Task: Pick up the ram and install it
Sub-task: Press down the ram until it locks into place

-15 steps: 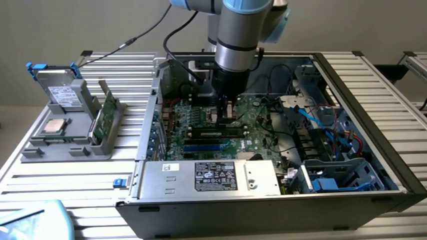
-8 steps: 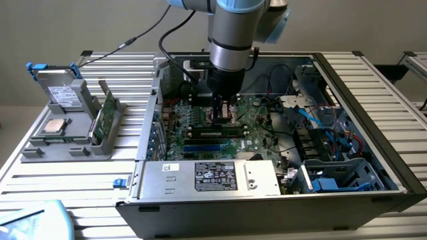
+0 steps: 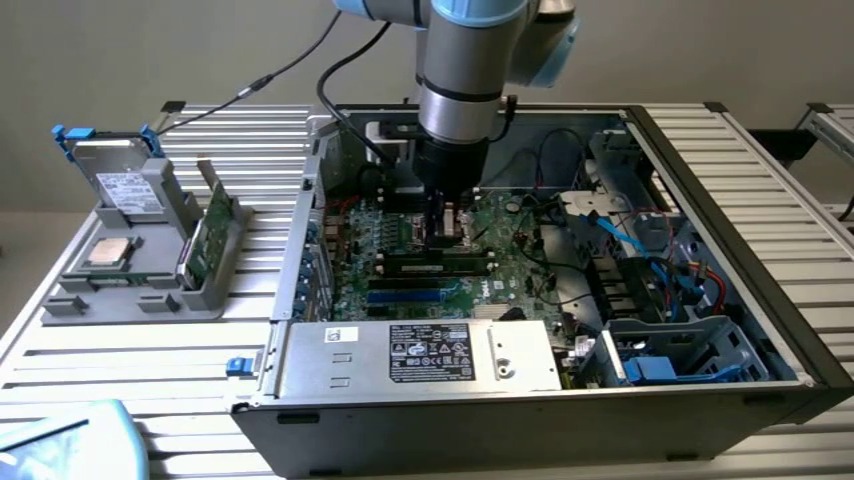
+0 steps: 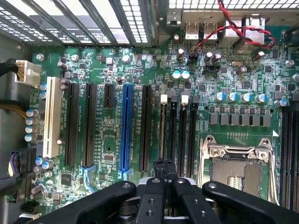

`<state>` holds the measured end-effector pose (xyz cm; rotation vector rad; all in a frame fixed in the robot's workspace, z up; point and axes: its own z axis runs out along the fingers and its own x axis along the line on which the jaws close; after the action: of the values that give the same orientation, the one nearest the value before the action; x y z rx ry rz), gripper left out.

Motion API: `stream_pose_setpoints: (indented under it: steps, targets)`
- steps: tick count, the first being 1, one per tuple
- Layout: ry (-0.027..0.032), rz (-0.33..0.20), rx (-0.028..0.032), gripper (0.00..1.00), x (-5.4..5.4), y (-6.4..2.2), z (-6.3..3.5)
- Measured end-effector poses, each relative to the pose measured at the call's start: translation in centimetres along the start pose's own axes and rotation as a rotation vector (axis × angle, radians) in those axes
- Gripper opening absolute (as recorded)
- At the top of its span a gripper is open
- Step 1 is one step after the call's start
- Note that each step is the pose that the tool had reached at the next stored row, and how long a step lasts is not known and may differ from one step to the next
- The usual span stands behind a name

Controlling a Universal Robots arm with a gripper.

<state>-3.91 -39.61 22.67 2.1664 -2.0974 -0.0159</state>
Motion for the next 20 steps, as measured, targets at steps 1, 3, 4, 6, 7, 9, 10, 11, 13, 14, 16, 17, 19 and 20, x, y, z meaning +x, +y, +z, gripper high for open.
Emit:
stream_pose_setpoints:
  steps: [1,3,4,6,7,9,10,11,13,14,16,17,19,20]
  targets:
    - [0.0007,0.000,0.0001,0.11,0.0,0.01,0.03]
    - [0.0012,0.000,0.0001,0.11,0.0,0.02,0.05]
    - [0.0011,0.000,0.0002,0.11,0.0,0.03,0.06]
    - [0.0006,0.000,0.0005,0.11,0.0,0.03,0.05]
    - [-0.0008,0.000,0.0011,0.11,0.0,0.03,-0.07]
    - [0.0006,0.000,0.0000,0.11,0.1,0.11,-0.70]
    - [0.0004,0.000,-0.0005,0.11,0.1,0.15,-1.12]
    - [0.0006,0.000,-0.0013,0.11,0.1,0.19,-1.57]
    - [0.0007,0.000,-0.0023,0.11,0.2,0.25,-2.16]
    - [0.0004,0.000,-0.0022,0.11,0.2,0.25,-2.15]
    - [0.0003,0.000,-0.0021,0.11,0.2,0.24,-2.09]
    - [0.0005,0.000,-0.0020,0.11,0.2,0.23,-2.02]
    - [0.0007,0.000,-0.0017,0.11,0.2,0.27,-1.88]
    - [0.0008,0.000,-0.0016,0.11,0.2,0.33,-1.84]
